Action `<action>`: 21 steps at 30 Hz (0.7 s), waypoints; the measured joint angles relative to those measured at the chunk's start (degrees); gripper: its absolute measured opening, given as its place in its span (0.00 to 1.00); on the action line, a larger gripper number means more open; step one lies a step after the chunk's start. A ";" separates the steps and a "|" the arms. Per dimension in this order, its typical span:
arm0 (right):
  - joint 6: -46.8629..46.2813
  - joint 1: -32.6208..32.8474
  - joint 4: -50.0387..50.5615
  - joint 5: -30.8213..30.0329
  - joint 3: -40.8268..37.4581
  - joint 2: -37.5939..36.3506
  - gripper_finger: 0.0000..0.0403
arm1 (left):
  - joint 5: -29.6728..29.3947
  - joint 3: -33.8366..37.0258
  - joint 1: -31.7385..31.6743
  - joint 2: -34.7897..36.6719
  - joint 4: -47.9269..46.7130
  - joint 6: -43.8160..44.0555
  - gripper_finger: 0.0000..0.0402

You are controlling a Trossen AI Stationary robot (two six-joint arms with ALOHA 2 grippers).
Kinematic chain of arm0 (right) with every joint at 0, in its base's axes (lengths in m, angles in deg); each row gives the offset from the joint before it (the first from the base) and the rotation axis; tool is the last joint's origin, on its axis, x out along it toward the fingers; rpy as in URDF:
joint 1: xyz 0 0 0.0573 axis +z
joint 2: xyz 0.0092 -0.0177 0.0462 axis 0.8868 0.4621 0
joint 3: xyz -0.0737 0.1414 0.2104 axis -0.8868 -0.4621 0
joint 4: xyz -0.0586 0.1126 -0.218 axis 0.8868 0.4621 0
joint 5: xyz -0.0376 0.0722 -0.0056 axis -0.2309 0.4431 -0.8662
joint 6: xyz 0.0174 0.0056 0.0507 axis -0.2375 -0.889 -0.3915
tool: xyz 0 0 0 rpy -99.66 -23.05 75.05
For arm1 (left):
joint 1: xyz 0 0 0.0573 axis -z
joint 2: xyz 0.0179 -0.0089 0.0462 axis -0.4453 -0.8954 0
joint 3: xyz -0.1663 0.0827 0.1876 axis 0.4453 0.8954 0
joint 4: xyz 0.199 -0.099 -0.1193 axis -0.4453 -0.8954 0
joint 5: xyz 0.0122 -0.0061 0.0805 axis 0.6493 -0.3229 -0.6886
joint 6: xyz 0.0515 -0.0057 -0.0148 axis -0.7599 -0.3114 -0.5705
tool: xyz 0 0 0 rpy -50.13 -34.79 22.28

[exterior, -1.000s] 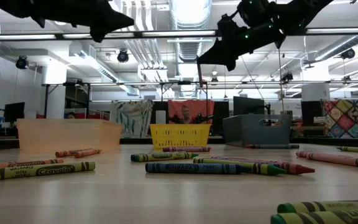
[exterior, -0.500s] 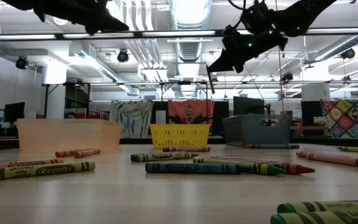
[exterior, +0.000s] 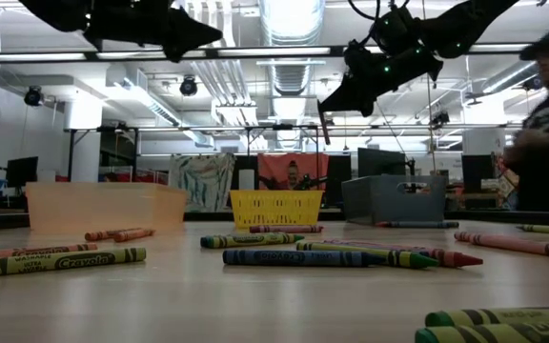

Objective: Sort crayons
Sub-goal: Put the red crayon into the yellow bin

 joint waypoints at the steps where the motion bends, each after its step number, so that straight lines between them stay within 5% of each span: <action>1: 0.03 0.15 -0.40 0.08 0.00 0.00 0.02 | 0.29 0.02 -0.02 -0.68 0.24 0.01 0.00; 21: 1.73 0.27 -10.66 4.46 2.37 6.02 0.02 | -2.51 -4.59 -9.96 -7.47 -2.34 -11.04 0.00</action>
